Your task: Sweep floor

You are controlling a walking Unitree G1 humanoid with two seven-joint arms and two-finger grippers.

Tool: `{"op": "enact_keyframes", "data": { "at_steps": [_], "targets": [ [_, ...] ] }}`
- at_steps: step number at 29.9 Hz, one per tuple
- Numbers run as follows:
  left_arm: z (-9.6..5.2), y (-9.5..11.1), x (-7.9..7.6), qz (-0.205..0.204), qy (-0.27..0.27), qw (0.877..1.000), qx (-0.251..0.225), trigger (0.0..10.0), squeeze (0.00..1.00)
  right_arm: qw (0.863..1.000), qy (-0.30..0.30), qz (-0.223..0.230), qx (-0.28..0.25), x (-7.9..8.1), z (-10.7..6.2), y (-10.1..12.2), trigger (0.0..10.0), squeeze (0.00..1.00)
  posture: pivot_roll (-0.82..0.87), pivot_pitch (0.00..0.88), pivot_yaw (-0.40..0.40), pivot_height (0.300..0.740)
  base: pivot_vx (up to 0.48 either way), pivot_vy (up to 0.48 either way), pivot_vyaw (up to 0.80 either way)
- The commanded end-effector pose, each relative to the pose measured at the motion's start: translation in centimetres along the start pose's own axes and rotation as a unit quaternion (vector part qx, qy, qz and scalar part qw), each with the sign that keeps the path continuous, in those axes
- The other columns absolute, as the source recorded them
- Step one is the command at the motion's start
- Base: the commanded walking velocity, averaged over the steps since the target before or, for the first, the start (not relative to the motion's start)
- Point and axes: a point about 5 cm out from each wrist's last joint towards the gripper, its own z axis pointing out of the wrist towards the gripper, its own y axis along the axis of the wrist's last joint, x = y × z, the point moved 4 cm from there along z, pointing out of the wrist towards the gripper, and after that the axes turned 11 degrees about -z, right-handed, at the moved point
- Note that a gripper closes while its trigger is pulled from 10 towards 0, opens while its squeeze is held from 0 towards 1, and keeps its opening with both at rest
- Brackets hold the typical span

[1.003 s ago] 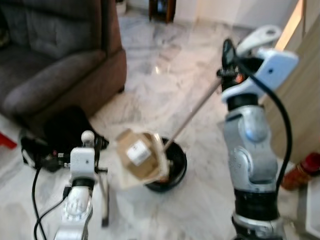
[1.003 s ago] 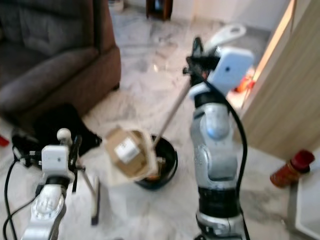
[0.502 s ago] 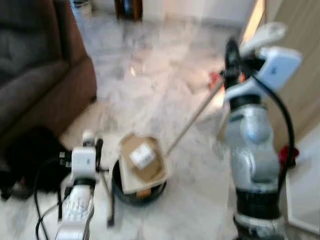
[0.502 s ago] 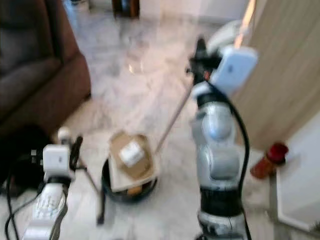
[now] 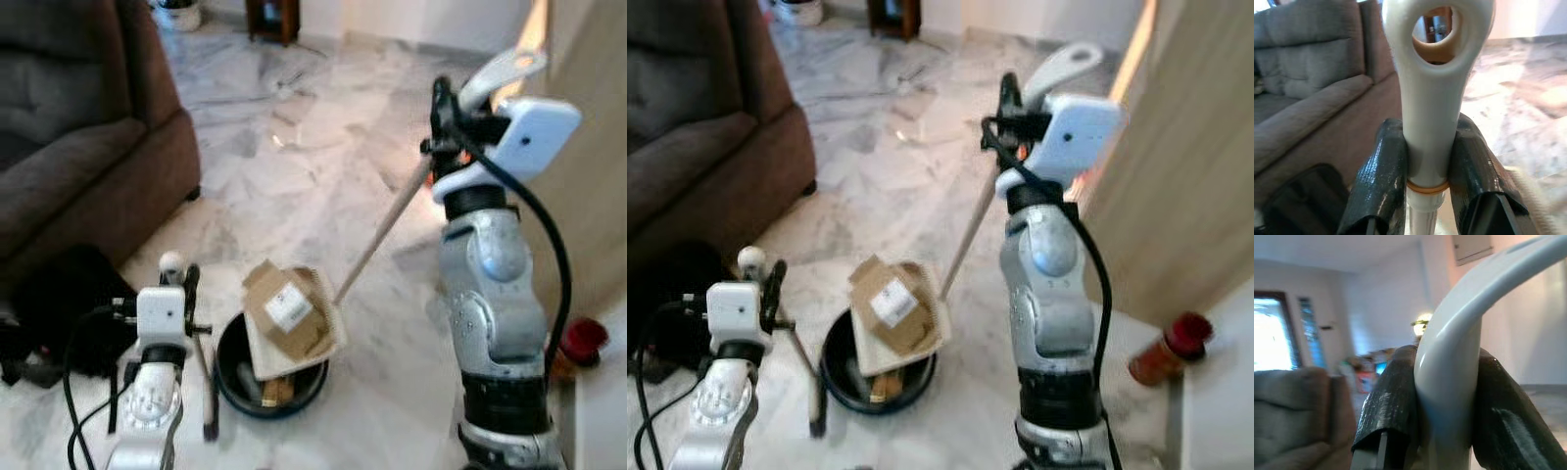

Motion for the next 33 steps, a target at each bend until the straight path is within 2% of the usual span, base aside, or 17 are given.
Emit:
{"op": "enact_keyframes", "data": {
  "at_steps": [1, 7, 17, 19, 22, 27, 33],
  "targets": [
    [0.0, 0.8, -0.2, 0.006, -0.009, 1.0, -0.018, 10.0, 0.0, 0.999, -0.003, 0.023, -0.036, -0.1, -0.1, 1.8, 10.0, 0.0, 0.11, 0.114, 0.041, 0.74, 0.0, 0.0, 0.0],
    [0.0, 0.7, -0.2, 0.005, -0.011, 1.0, -0.017, 10.0, 0.0, 0.999, 0.002, 0.031, -0.042, 0.4, -0.2, 2.0, 10.0, 0.0, 0.11, 0.115, 0.042, 0.74, 0.0, 0.0, 0.0],
    [-0.1, 0.6, -0.4, 0.006, -0.012, 1.0, -0.015, 10.0, 0.0, 0.995, 0.066, 0.057, -0.046, 5.1, -1.1, 1.9, 10.0, 0.0, 0.12, 0.117, 0.04, 0.74, 0.0, 0.0, 0.0],
    [-0.1, 0.6, -0.4, 0.006, -0.012, 1.0, -0.016, 10.0, 0.0, 0.995, 0.069, 0.058, -0.048, 5.4, -1.2, 1.9, 10.0, 0.0, 0.12, 0.117, 0.04, 0.74, 0.0, 0.0, 0.0],
    [-0.1, 0.6, -0.5, 0.005, -0.012, 1.0, -0.016, 10.0, 0.0, 0.992, 0.093, 0.035, -0.073, 6.8, -1.5, 2.5, 10.0, 0.0, 0.12, 0.118, 0.038, 0.74, 0.0, 0.0, 0.0],
    [-0.2, 0.6, -0.6, 0.004, -0.012, 1.0, -0.017, 10.0, 0.0, 0.99, 0.103, 0.017, -0.099, 8.0, -1.9, 3.3, 10.0, 0.0, 0.12, 0.12, 0.035, 0.74, 0.0, 0.0, 0.0],
    [-0.2, 0.6, -0.6, 0.002, -0.012, 1.0, -0.016, 10.0, 0.0, 0.986, 0.108, 0.029, -0.121, 9.6, -2.5, 4.6, 10.0, 0.0, 0.11, 0.12, 0.031, 0.74, 0.0, 0.0, 0.0]
  ]
}}
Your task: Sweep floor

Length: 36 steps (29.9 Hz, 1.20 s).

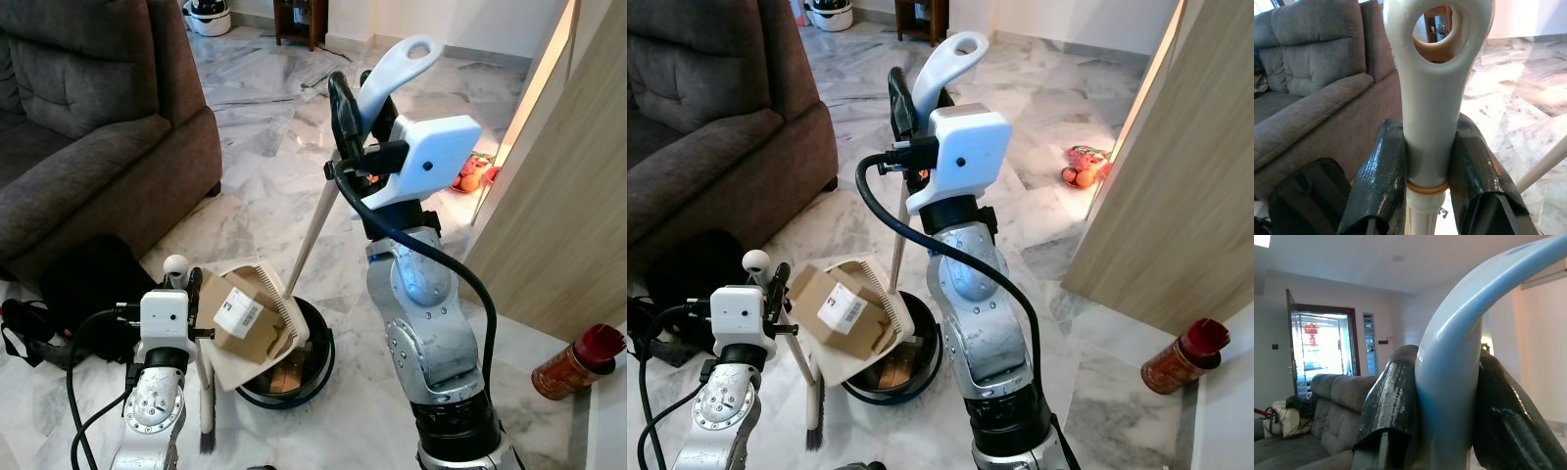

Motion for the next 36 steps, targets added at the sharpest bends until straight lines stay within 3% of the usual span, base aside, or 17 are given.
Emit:
{"op": "enact_keyframes", "data": {
  "at_steps": [1, 11, 21, 25, 36],
  "targets": [
    [0.1, 0.9, -0.1, 0.004, -0.004, 1.0, -0.022, 10.0, 0.0, 0.998, -0.001, 0.032, -0.058, 1.3, 0.2, 3.0, 10.0, 0.0, 0.11, 0.12, 0.031, 0.74, 0.0, 0.0, 0.0],
    [0.1, 0.9, -0.1, 0.003, -0.004, 1.0, -0.021, 10.0, 0.0, 0.99, 0.033, -0.037, -0.131, 3.4, -0.2, 5.5, 10.0, 0.0, 0.11, 0.121, 0.03, 0.74, 0.0, 0.0, 0.0],
    [0.1, 0.6, 0.0, 0.004, -0.005, 1.0, -0.019, 10.0, 0.0, 0.981, 0.056, -0.053, -0.175, 5.1, -0.9, 7.2, 10.0, 0.0, 0.11, 0.124, 0.031, 0.74, 0.0, 0.0, 0.0],
    [0.1, 0.6, 0.0, 0.004, -0.005, 1.0, -0.019, 10.0, 0.0, 0.971, 0.096, -0.072, -0.209, 6.4, -1.5, 8.2, 10.0, 0.0, 0.11, 0.126, 0.032, 0.74, 0.0, 0.0, 0.0],
    [0.1, 0.5, 0.0, 0.004, -0.005, 1.0, -0.017, 10.0, 0.0, 0.965, 0.136, -0.091, -0.206, 7.3, -1.9, 7.5, 10.0, 0.0, 0.11, 0.129, 0.034, 0.74, 0.0, 0.0, 0.0]
  ]
}}
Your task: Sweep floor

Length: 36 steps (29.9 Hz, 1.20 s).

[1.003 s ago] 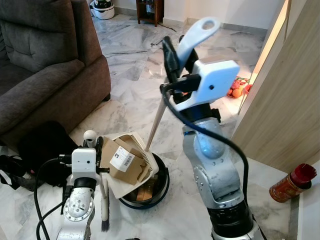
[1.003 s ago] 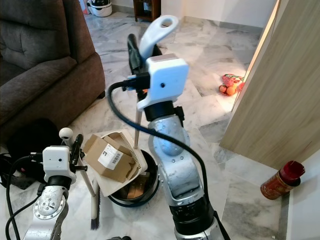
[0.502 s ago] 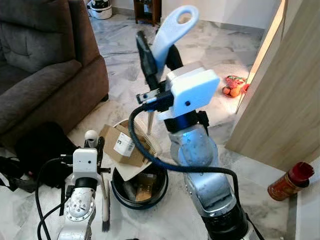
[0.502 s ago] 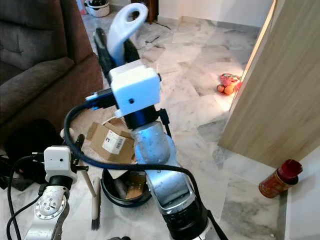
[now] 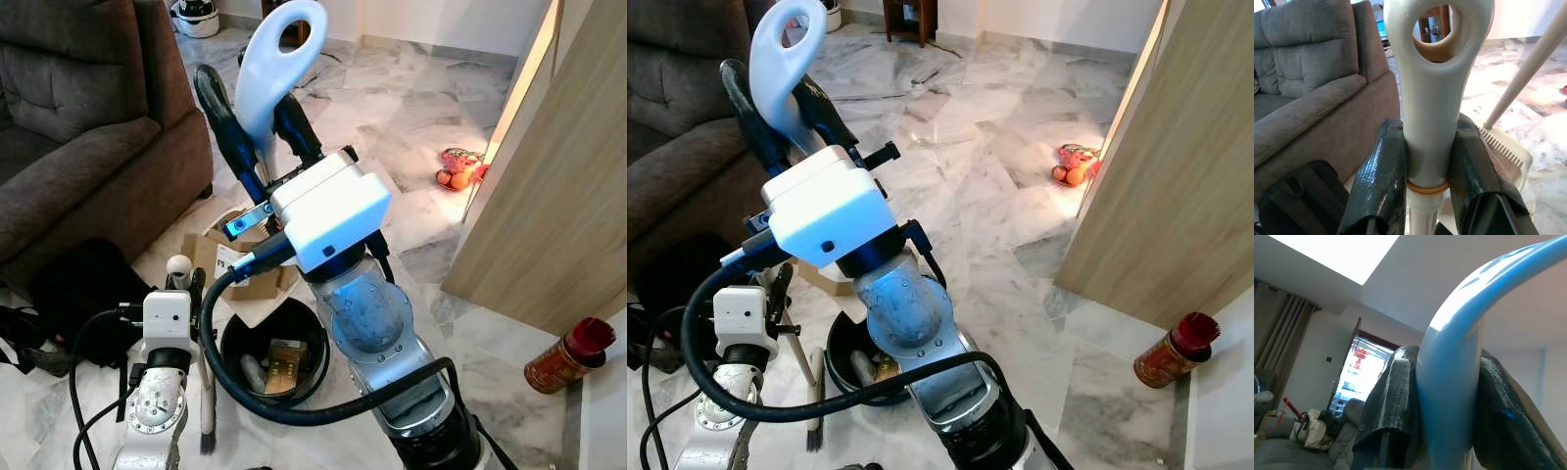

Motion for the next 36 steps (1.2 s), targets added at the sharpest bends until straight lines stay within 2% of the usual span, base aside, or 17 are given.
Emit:
{"op": "enact_keyframes", "data": {
  "at_steps": [1, 6, 8, 9, 10, 11, 12, 14, 15, 16, 19, 22, 23, 26, 30, 32, 36],
  "targets": [
    [0.1, 0.6, 0.3, 0.006, -0.001, 1.0, -0.017, 10.0, 0.0, 0.999, 0.0, -0.014, -0.041, -0.2, 0.3, 1.7, 10.0, 0.0, 0.11, 0.13, 0.035, 0.74, 0.0, 0.0, 0.0],
    [0.0, 0.5, 0.3, 0.007, -0.001, 1.0, -0.014, 10.0, 0.0, 0.998, 0.002, -0.053, 0.026, -0.5, 0.1, -1.0, 10.0, 0.0, 0.11, 0.132, 0.037, 0.74, 0.0, 0.0, 0.0],
    [-0.1, 0.4, 0.3, 0.007, -0.001, 1.0, -0.012, 10.0, 0.0, 0.99, -0.008, -0.099, 0.104, -1.5, -0.5, -3.9, 10.0, 0.0, 0.11, 0.133, 0.037, 0.74, 0.0, 0.0, 0.0],
    [-0.1, 0.5, 0.2, 0.007, -0.001, 1.0, -0.012, 10.0, 0.0, 0.98, -0.027, -0.122, 0.155, -2.6, -1.2, -5.8, 10.0, 0.0, 0.11, 0.134, 0.037, 0.74, 0.0, 0.0, 0.0],
    [-0.1, 0.5, 0.2, 0.007, -0.001, 1.0, -0.012, 10.0, 0.0, 0.98, -0.027, -0.122, 0.155, -2.6, -1.2, -5.8, 10.0, 0.0, 0.11, 0.134, 0.037, 0.74, 0.0, 0.0, 0.0],
    [-0.2, 0.6, 0.2, 0.008, -0.001, 1.0, -0.012, 10.0, 0.0, 0.958, -0.06, -0.17, 0.223, -4.7, -2.6, -8.2, 10.0, 0.0, 0.11, 0.136, 0.036, 0.74, 0.0, 0.0, 0.0],
    [-0.2, 0.6, 0.2, 0.008, -0.001, 1.0, -0.012, 10.0, 0.0, 0.958, -0.06, -0.17, 0.223, -4.7, -2.6, -8.2, 10.0, 0.0, 0.11, 0.136, 0.036, 0.74, 0.0, 0.0, 0.0],
    [-0.2, 0.6, 0.2, 0.008, 0.0, 1.0, -0.012, 10.0, 0.0, 0.932, -0.059, -0.248, 0.257, -6.2, -3.8, -9.7, 10.0, 0.0, 0.11, 0.136, 0.036, 0.74, 0.0, 0.0, 0.0],
    [-0.2, 0.6, 0.2, 0.008, 0.001, 1.0, -0.012, 10.0, 0.0, 0.91, -0.049, -0.309, 0.272, -7.3, -4.7, -10.5, 10.0, 0.0, 0.12, 0.135, 0.033, 0.74, 0.0, 0.0, 0.0],
    [-0.2, 0.6, 0.2, 0.008, 0.001, 1.0, -0.011, 10.0, 0.0, 0.899, -0.044, -0.335, 0.277, -7.8, -5.1, -10.8, 10.0, 0.0, 0.12, 0.135, 0.033, 0.74, 0.0, 0.0, 0.0],
    [-0.3, 0.6, 0.2, 0.009, 0.001, 1.0, -0.011, 10.0, 0.0, 0.887, -0.057, -0.354, 0.291, -9.7, -6.1, -11.2, 10.0, 0.0, 0.11, 0.132, 0.033, 0.74, 0.0, 0.0, 0.0],
    [-0.3, 0.6, 0.2, 0.009, 0.001, 1.0, -0.011, 10.0, 0.0, 0.886, -0.063, -0.351, 0.296, -9.9, -6.2, -11.2, 10.0, 0.0, 0.11, 0.132, 0.033, 0.74, 0.0, 0.0, 0.0],
    [-0.2, 0.6, 0.2, 0.008, 0.001, 1.0, -0.012, 10.0, 0.0, 0.889, -0.079, -0.328, 0.309, -10.1, -6.5, -11.4, 10.0, 0.0, 0.11, 0.132, 0.033, 0.74, 0.0, 0.0, 0.0],
    [-0.2, 0.6, 0.2, 0.008, 0.001, 1.0, -0.012, 10.0, 0.0, 0.891, -0.083, -0.316, 0.314, -10.0, -6.6, -11.5, 10.0, 0.0, 0.11, 0.129, 0.033, 0.74, 0.0, 0.0, 0.0],
    [0.0, 0.8, 0.1, 0.008, -0.001, 1.0, -0.015, 10.0, 0.0, 0.902, -0.114, -0.239, 0.341, -9.6, -7.3, -12.4, 10.0, 0.0, 0.11, 0.124, 0.034, 0.74, 0.0, 0.0, 0.0],
    [0.1, 0.9, 0.1, 0.008, -0.001, 1.0, -0.017, 10.0, 0.0, 0.902, -0.134, -0.209, 0.354, -9.8, -7.9, -12.8, 10.0, 0.0, 0.12, 0.116, 0.034, 0.74, 0.0, 0.0, 0.0],
    [0.1, 1.0, 0.1, 0.007, -0.003, 1.0, -0.019, 10.0, 0.0, 0.899, -0.138, -0.213, 0.357, -10.2, -8.4, -13.0, 10.0, 0.0, 0.12, 0.111, 0.032, 0.74, 0.0, 0.0, 0.0]
  ]
}}
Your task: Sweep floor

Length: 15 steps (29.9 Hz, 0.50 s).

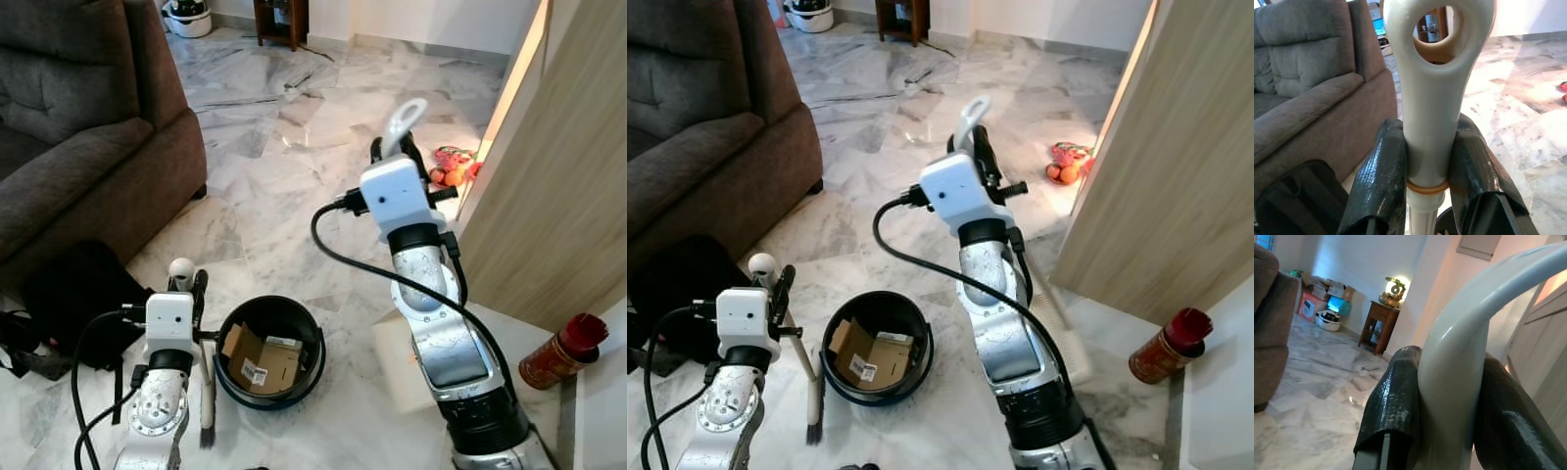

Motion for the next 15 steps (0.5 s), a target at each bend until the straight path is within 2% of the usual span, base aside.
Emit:
{"op": "enact_keyframes", "data": {
  "at_steps": [1, 4, 5, 6, 10, 12, 13, 15],
  "targets": [
    [0.2, 1.1, 0.2, 0.005, 0.0, 1.0, -0.023, 10.0, 0.0, 1.0, -0.011, -0.014, -0.011, -0.7, 0.0, 0.0, 10.0, 0.0, 0.12, 0.111, 0.032, 0.74, 0.0, 0.0, 0.0],
    [0.2, 1.2, 0.1, 0.002, -0.003, 1.0, -0.024, 10.0, 0.0, 1.0, -0.011, -0.012, -0.006, -0.8, -0.1, -0.8, 10.0, 0.0, 0.12, 0.111, 0.032, 0.74, 0.0, 0.0, 0.0],
    [0.2, 1.6, -0.1, -0.003, -0.005, 1.0, -0.031, 10.0, 0.0, 1.0, -0.008, 0.019, 0.023, -0.5, -0.3, -2.1, 10.0, 0.0, 0.12, 0.107, 0.031, 0.74, 0.0, 0.0, 0.0],
    [0.2, 1.6, -0.1, -0.003, -0.005, 1.0, -0.031, 10.0, 0.0, 1.0, -0.008, 0.019, 0.023, -0.5, -0.3, -2.1, 10.0, 0.0, 0.12, 0.107, 0.031, 0.74, 0.0, 0.0, 0.0],
    [0.5, 2.6, -0.2, -0.012, -0.002, 0.999, -0.047, 10.0, 0.0, 0.994, -0.007, 0.082, 0.077, -0.2, -0.8, -4.8, 10.0, 0.0, 0.12, 0.11, 0.029, 0.74, 0.0, 0.0, 0.0],
    [0.5, 2.7, -0.1, -0.011, -0.002, 0.999, -0.049, 10.0, 0.0, 0.993, -0.007, 0.088, 0.082, -0.1, -0.9, -5.1, 10.0, 0.0, 0.12, 0.11, 0.029, 0.74, 0.0, 0.0, 0.0],
    [0.6, 2.9, -0.1, -0.01, -0.002, 0.999, -0.052, 10.0, 0.0, 0.99, -0.008, 0.108, 0.09, -0.1, -1.1, -5.9, 10.0, 0.0, 0.13, 0.113, 0.028, 0.74, 0.0, 0.0, 0.0],
    [0.5, 2.9, -0.1, -0.01, -0.001, 0.999, -0.053, 10.0, 0.0, 0.99, -0.01, 0.11, 0.092, -0.1, -1.2, -6.1, 10.0, 0.0, 0.13, 0.113, 0.029, 0.74, 0.0, 0.0, 0.0]
  ]
}}
